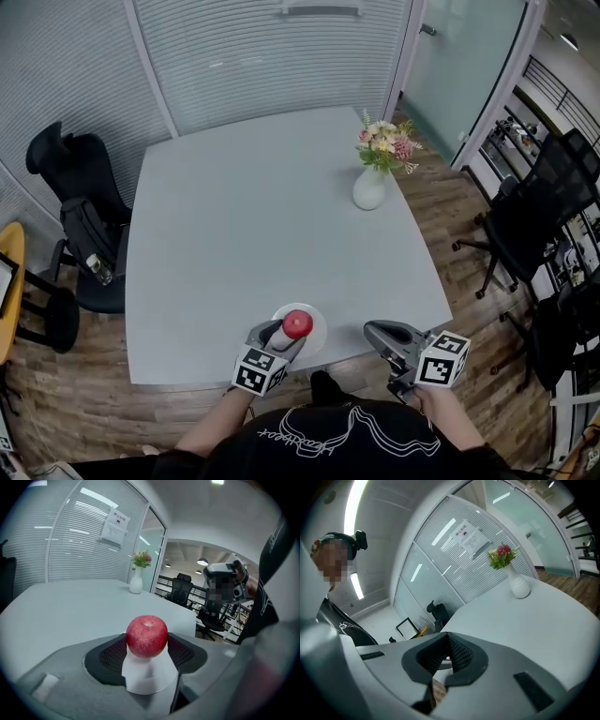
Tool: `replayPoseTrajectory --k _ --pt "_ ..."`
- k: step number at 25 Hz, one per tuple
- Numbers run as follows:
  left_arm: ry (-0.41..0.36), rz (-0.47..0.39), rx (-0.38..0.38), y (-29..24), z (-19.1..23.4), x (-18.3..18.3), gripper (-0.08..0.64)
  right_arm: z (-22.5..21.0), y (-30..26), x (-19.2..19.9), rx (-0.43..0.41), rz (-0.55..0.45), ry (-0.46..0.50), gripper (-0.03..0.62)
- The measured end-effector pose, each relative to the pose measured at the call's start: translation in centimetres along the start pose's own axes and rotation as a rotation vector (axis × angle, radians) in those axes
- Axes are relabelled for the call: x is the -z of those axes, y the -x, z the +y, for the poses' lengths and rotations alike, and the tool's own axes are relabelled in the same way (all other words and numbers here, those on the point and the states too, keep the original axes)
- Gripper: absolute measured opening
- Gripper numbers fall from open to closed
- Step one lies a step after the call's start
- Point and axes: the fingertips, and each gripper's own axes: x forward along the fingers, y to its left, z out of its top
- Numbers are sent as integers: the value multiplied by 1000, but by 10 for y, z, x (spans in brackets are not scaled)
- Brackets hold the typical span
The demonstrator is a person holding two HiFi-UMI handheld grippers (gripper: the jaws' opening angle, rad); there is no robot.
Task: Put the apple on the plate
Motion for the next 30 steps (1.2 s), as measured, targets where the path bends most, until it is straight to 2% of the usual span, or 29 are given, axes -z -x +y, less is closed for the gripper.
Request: replayPoseTrajectory --k 11,21,30 --pt "-15 50 -22 -12 5 23 279 -6 -1 1 -4 9 -6 9" --pt "-63 24 -8 -14 3 24 279 -5 -3 2 -4 17 -7 9" --pt "-68 58 -13 -12 -1 31 282 1 -1 2 -8 9 -1 9"
